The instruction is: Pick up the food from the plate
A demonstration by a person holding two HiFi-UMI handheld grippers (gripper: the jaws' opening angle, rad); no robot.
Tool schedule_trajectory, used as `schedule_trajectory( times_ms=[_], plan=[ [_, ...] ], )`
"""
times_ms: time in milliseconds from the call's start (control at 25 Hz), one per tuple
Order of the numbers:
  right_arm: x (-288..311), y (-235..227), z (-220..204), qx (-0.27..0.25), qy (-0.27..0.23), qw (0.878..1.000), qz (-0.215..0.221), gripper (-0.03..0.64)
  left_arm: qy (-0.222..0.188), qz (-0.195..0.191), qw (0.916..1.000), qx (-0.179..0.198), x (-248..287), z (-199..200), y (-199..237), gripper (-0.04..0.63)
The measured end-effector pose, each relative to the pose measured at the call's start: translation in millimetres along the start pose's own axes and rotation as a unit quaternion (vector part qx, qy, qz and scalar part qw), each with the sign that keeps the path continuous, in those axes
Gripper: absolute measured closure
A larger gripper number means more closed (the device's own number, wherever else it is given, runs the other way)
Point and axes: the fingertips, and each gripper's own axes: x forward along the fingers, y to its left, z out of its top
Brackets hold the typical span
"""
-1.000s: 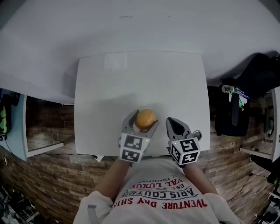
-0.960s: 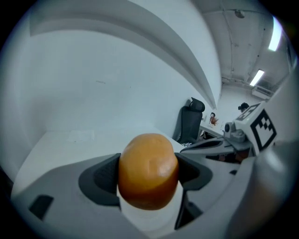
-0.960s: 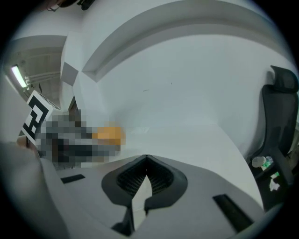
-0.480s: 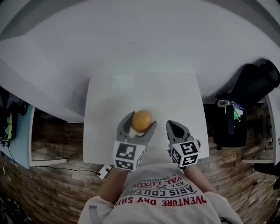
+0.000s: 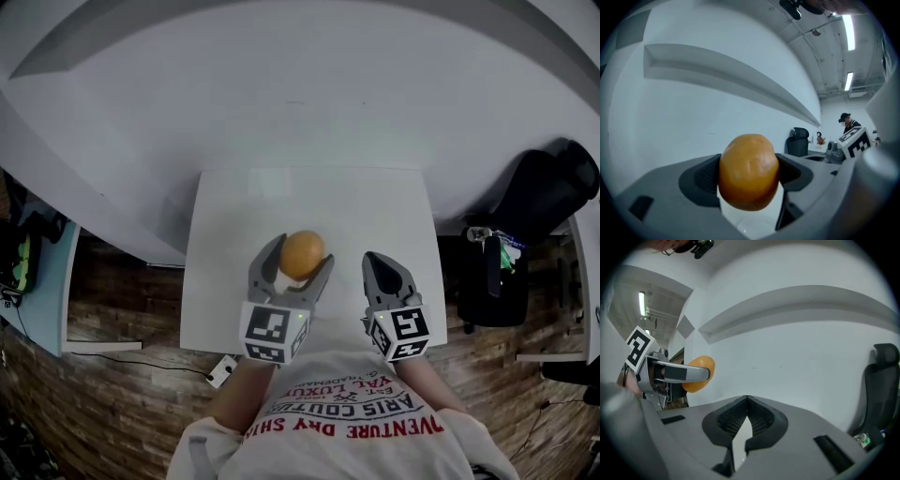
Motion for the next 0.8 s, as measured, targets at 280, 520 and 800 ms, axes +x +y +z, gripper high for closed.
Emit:
schedule_trajectory(
  times_ms=[280,520,800],
  plan=[
    [-1.2,2.7,-3.8,0.004,0.003,1.000,0.009,0.606,0.003,-0.006,1.0000,-0.005,2.9,-7.0,-3.2,0.236],
    [-1.8,5.6,-9.0,0.008,0.009,1.000,0.017,0.606,0.012,-0.005,0.9999,-0.006,4.4,-14.9,-2.8,0.236],
    [-0.3,9.5,-16.4,0.004,0.021,1.000,0.018,0.606,0.027,-0.010,0.9996,-0.009,5.2,-24.8,-1.1,0.236]
  ],
)
